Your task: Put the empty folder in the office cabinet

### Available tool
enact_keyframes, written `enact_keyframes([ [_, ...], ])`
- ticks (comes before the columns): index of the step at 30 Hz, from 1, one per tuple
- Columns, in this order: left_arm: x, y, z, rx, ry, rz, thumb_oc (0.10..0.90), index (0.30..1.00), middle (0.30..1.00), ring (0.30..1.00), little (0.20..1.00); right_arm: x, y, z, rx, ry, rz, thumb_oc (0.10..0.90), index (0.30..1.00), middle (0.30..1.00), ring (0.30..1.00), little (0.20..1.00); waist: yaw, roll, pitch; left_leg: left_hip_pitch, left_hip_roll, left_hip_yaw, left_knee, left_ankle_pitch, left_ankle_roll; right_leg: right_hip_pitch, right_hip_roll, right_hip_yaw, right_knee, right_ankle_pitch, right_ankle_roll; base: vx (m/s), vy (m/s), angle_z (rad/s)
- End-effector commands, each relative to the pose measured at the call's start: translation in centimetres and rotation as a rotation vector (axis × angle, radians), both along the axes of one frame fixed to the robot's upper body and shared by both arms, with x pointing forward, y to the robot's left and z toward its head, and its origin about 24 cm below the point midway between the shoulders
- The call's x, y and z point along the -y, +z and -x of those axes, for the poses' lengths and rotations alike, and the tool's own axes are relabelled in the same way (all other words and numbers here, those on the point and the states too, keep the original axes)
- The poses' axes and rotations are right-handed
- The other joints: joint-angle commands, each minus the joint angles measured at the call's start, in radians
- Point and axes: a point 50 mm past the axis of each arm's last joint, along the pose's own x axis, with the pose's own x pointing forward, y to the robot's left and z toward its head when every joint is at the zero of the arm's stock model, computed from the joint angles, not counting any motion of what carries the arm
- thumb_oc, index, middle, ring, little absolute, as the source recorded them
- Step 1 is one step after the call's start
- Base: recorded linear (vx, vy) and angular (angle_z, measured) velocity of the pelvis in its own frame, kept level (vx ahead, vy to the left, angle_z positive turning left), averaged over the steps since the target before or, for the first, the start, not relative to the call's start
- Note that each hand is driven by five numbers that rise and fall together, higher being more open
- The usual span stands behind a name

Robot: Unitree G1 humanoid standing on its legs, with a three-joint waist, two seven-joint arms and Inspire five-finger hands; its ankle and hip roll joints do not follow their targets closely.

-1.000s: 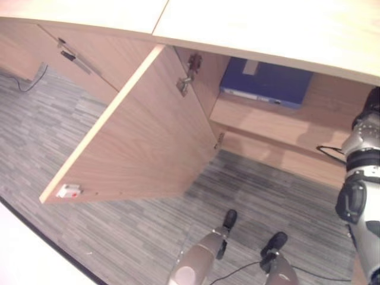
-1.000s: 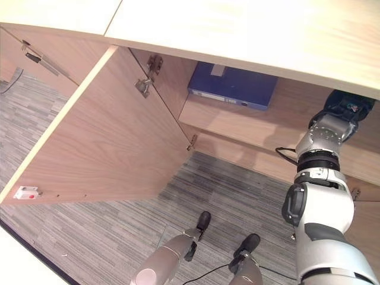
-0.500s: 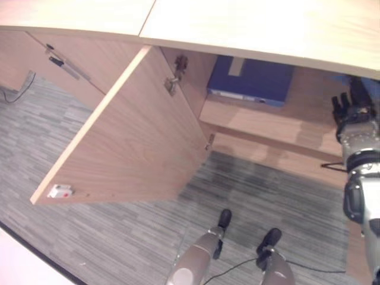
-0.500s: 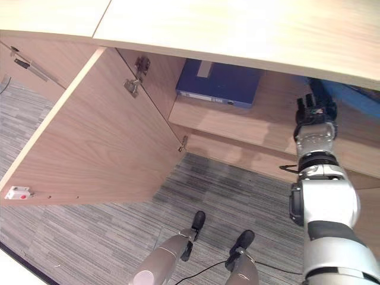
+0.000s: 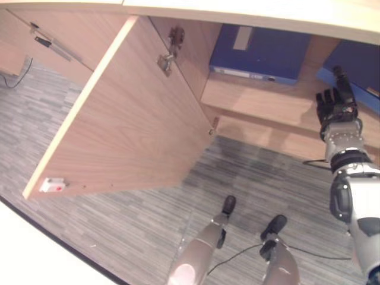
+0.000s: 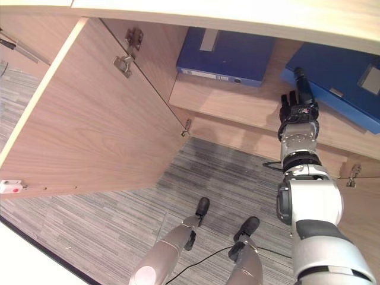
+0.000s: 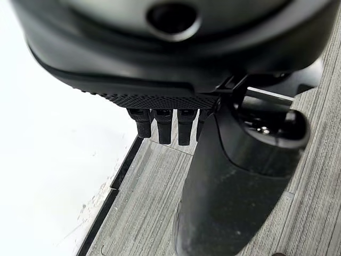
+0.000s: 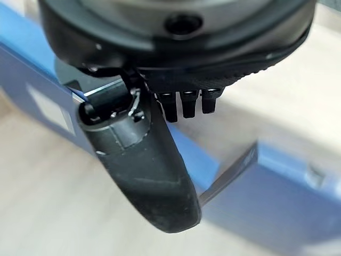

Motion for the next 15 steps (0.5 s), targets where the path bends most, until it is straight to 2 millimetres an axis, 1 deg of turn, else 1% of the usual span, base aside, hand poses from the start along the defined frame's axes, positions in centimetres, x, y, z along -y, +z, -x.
enact_keyframes([
  [1,-5.2,1.2,5.8,-0.190,0.065,-0.132,0.800,0.900,0.900,0.900,0.900,2.6,5.4,1.0,-0.016,-0.001,0.402,0.800,0.900,0.900,0.900,0.900,-0.009,-0.046,-0.018,0.012,0.015,-0.025,0.013,-0.113,-0.047,0.126,0.021,-0.002,-0.107,-0.026,0.030,-0.01,-0.030,-0.09],
  [2,-5.2,1.2,5.8,-0.190,0.066,-0.132,0.800,0.900,0.900,0.900,0.900,2.7,5.3,1.0,-0.061,0.005,0.463,0.800,0.900,0.900,0.900,0.900,-0.014,-0.048,-0.014,0.018,0.020,-0.025,0.004,-0.108,-0.048,0.129,0.024,-0.002,-0.113,-0.022,0.029,-0.02,-0.040,-0.11],
  [3,-5.7,1.4,5.8,-0.190,0.066,-0.147,0.800,0.900,0.900,0.900,0.900,3.1,4.9,1.2,-0.153,0.024,0.583,0.800,0.900,0.900,0.900,0.900,-0.022,-0.057,-0.010,0.024,0.024,-0.025,-0.006,-0.103,-0.049,0.132,0.026,-0.005,-0.121,-0.017,0.029,-0.02,-0.042,-0.14],
  [4,-5.8,1.5,5.9,-0.190,0.066,-0.149,0.800,0.900,0.900,0.900,0.900,3.3,5.0,1.4,-0.193,0.034,0.646,0.800,0.900,0.900,0.900,0.900,-0.027,-0.060,-0.006,0.028,0.026,-0.024,-0.011,-0.099,-0.050,0.134,0.028,-0.006,-0.123,-0.014,0.028,-0.04,-0.059,-0.14],
  [5,-6.4,1.8,6.1,-0.186,0.076,-0.167,0.800,0.900,0.900,0.900,0.900,4.7,6.4,2.2,-0.321,-0.003,0.873,0.800,0.900,0.900,0.900,0.900,-0.036,-0.074,-0.001,0.036,0.032,-0.022,-0.025,-0.092,-0.052,0.137,0.032,-0.006,-0.131,-0.007,0.028,-0.03,-0.040,-0.14],
  [7,-6.5,1.8,6.1,-0.183,0.077,-0.176,0.800,0.900,0.900,0.900,0.900,5.4,7.1,2.7,-0.396,-0.043,0.995,0.800,0.900,0.900,0.900,0.900,-0.043,-0.079,0.001,0.043,0.035,-0.020,-0.035,-0.087,-0.053,0.139,0.034,-0.005,-0.136,-0.003,0.029,-0.02,-0.024,-0.09],
  [8,-6.7,1.8,5.9,-0.176,0.078,-0.190,0.800,0.900,0.900,0.900,0.900,6.0,8.0,3.1,-0.467,-0.086,1.094,0.800,0.900,0.900,0.900,0.900,-0.046,-0.081,0.004,0.047,0.037,-0.018,-0.042,-0.084,-0.054,0.139,0.035,-0.003,-0.136,-0.002,0.029,-0.02,-0.023,-0.07],
  [9,-6.8,1.9,5.4,-0.157,0.075,-0.206,0.800,0.900,0.900,0.900,0.900,6.2,9.4,3.4,-0.556,-0.125,1.291,0.800,0.900,0.900,0.900,0.900,-0.050,-0.084,0.006,0.051,0.037,-0.017,-0.049,-0.080,-0.055,0.139,0.035,-0.004,-0.135,0.001,0.030,-0.02,-0.025,-0.08],
  [10,-6.7,1.8,5.3,-0.148,0.077,-0.208,0.800,0.900,0.900,0.900,0.900,6.1,10.2,3.4,-0.593,-0.148,1.381,0.800,0.900,0.900,0.900,0.900,-0.052,-0.083,0.006,0.054,0.036,-0.018,-0.055,-0.077,-0.054,0.139,0.035,-0.003,-0.135,0.003,0.031,-0.02,-0.019,-0.11],
  [12,-6.5,1.8,5.3,-0.139,0.078,-0.210,0.800,0.900,0.900,0.900,0.900,5.8,11.6,3.5,-0.635,-0.190,1.520,0.800,0.900,0.900,0.900,0.900,-0.051,-0.083,0.004,0.058,0.036,-0.017,-0.067,-0.072,-0.054,0.136,0.035,0.000,-0.137,0.005,0.031,-0.01,0.000,-0.12],
  [15,-5.9,1.6,5.4,-0.131,0.065,-0.202,0.800,0.900,0.900,0.900,0.900,5.5,12.3,3.4,-0.689,-0.196,1.598,0.800,0.900,0.900,0.900,0.900,-0.049,-0.074,0.008,0.062,0.037,-0.015,-0.078,-0.064,-0.053,0.134,0.033,0.004,-0.140,0.009,0.032,-0.02,0.008,-0.09],
])
